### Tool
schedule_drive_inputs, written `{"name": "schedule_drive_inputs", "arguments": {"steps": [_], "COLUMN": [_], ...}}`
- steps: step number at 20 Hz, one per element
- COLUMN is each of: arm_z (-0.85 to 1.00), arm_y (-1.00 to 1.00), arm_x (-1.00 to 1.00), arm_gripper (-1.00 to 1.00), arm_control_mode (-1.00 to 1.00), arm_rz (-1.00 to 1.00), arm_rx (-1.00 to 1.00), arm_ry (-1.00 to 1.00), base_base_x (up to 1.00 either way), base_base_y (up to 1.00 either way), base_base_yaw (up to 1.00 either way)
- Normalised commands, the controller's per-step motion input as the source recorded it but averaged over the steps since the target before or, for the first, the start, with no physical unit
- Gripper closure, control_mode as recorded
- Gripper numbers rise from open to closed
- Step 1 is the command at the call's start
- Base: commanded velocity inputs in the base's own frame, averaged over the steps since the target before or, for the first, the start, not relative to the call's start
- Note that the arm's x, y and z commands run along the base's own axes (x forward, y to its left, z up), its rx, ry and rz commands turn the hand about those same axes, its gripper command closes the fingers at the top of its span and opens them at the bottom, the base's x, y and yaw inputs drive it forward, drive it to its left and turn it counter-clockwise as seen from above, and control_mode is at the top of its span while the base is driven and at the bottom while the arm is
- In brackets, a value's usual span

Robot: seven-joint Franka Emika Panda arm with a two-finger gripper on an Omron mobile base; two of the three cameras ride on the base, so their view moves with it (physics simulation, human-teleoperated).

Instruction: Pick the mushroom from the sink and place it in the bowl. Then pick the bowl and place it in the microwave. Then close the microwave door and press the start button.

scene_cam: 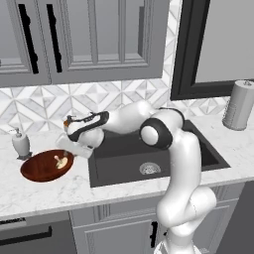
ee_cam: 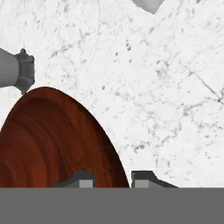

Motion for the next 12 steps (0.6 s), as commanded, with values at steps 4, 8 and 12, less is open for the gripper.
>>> {"name": "schedule_drive_inputs", "arguments": {"steps": [4, 8, 12], "arm_z": [0.43, 0.75, 0.95], "arm_y": [0.0, 0.0, -0.17], "arm_x": [-0.43, -0.45, -0.54], "arm_gripper": [1.0, 1.0, 1.0], "arm_control_mode": [-1.0, -1.0, -1.0], "arm_rz": [0.0, 0.0, 0.0], "arm_rx": [0.21, 0.19, 0.11], "arm_ry": [0.0, 0.0, 0.0], "base_base_x": [0.0, 0.0, 0.0], "base_base_y": [0.0, 0.0, 0.0], "base_base_yaw": [0.0, 0.0, 0.0]}}
